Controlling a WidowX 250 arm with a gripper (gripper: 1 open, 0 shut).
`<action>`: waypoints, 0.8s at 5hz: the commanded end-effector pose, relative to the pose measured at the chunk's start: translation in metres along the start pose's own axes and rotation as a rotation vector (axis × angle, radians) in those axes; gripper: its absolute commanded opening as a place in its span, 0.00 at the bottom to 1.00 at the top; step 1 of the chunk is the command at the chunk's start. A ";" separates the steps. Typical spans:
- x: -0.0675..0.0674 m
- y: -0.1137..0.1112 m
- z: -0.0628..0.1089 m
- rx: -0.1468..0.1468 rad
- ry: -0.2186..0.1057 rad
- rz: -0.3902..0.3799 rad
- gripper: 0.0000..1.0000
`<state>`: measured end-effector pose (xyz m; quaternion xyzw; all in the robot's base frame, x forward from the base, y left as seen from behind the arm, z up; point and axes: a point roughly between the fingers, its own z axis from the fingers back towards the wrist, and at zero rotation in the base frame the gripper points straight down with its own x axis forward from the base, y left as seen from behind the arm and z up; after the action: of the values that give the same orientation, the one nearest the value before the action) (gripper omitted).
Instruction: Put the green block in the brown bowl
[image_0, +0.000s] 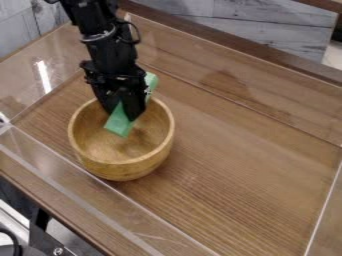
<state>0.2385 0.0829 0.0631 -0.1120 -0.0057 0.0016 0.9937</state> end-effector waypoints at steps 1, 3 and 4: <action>0.011 0.001 0.011 0.020 -0.037 -0.016 0.00; 0.012 0.001 0.010 0.013 -0.023 -0.013 0.00; 0.012 0.001 0.009 0.009 -0.016 -0.012 0.00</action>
<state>0.2390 0.0821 0.0598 -0.1205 0.0104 0.0044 0.9926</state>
